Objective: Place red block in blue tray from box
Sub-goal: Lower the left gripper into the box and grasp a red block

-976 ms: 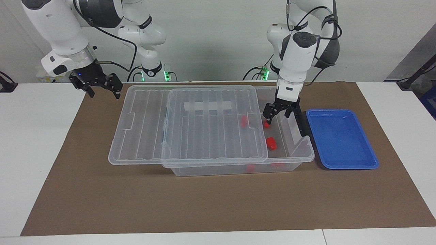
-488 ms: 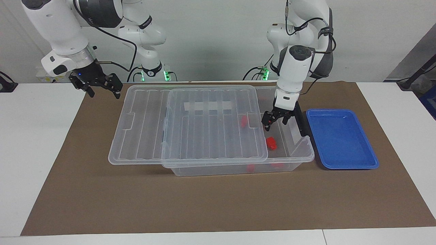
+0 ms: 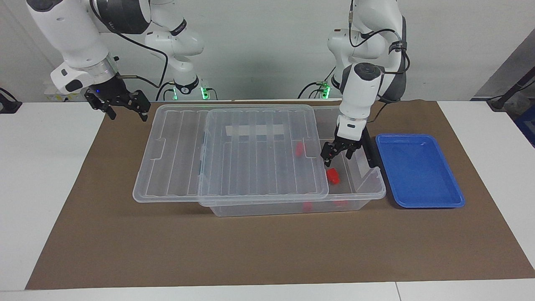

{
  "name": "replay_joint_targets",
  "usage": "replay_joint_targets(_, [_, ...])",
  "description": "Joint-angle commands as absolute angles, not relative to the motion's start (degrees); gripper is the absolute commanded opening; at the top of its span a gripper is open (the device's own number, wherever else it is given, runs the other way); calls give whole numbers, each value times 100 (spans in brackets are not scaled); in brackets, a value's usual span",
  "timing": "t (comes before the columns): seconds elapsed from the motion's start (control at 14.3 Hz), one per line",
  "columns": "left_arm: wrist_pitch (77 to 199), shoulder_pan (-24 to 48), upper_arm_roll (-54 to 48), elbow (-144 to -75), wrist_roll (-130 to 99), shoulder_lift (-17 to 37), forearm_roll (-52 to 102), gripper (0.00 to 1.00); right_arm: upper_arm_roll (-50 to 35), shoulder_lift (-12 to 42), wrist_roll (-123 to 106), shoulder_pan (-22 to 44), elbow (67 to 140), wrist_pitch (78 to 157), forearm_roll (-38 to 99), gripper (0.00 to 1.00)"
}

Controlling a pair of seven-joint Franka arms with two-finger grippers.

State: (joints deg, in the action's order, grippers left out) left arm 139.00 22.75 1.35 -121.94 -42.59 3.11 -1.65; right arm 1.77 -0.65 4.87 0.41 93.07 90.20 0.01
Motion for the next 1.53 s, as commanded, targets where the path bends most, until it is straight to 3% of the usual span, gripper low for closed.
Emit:
replay_joint_targets(0.0, [14430,2241,132,-12322,-4166,772,-123,100,141,-114,571,18,9334,9070,9,100])
replay_joint_targets(0.49, [14440,1934,123,-12287,-3691,826,-141,100,149,-114,571,9,9334,9070,9,100])
replay_joint_targets(1.46, [14493,2083,141,-12419,-3744,923,-193,100,149,-132,571,0,9378,9062,18,100])
